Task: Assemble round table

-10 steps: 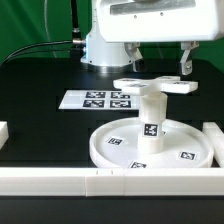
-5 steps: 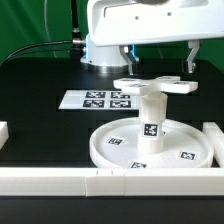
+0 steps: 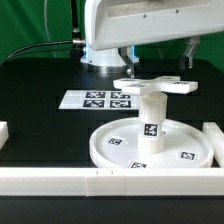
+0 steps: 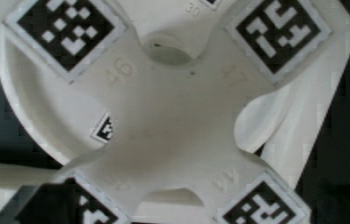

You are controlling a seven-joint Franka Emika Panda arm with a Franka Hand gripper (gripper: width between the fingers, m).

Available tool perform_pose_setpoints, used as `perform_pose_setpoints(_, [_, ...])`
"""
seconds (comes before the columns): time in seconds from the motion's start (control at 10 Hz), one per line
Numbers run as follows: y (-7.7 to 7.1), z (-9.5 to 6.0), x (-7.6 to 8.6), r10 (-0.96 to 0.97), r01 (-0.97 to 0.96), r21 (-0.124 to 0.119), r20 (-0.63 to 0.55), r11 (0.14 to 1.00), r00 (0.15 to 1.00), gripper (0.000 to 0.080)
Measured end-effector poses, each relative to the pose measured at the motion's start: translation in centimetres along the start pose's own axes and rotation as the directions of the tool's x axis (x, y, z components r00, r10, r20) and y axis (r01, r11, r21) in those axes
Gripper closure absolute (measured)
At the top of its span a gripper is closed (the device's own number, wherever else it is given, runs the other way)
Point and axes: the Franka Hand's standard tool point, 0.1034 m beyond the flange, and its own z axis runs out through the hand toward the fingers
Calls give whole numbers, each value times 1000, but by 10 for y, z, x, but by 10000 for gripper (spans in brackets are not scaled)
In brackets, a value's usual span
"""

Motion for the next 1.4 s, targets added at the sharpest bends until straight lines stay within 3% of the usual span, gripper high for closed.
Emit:
perform_pose_setpoints(0.2, [1,1,0,-142,142,-3,0,990,990,150])
perform_pose_setpoints(0.4, [4,1,0,-511,511,-38,15,859,860,150])
perform_pose_setpoints(0.6, [3,1,0,-708,709,-40,36,704,705,150])
perform_pose_setpoints(1.0, [6,2,-1,-826,829,-39,61,558,560,150])
perform_pose_setpoints(1.2, [6,3,-1,-911,915,-30,85,403,404,150])
perform_pose_setpoints(1.3, [5,3,0,-935,939,-46,83,342,344,150])
perform_pose_setpoints(1.4, [4,5,-7,-962,967,-35,95,254,256,150])
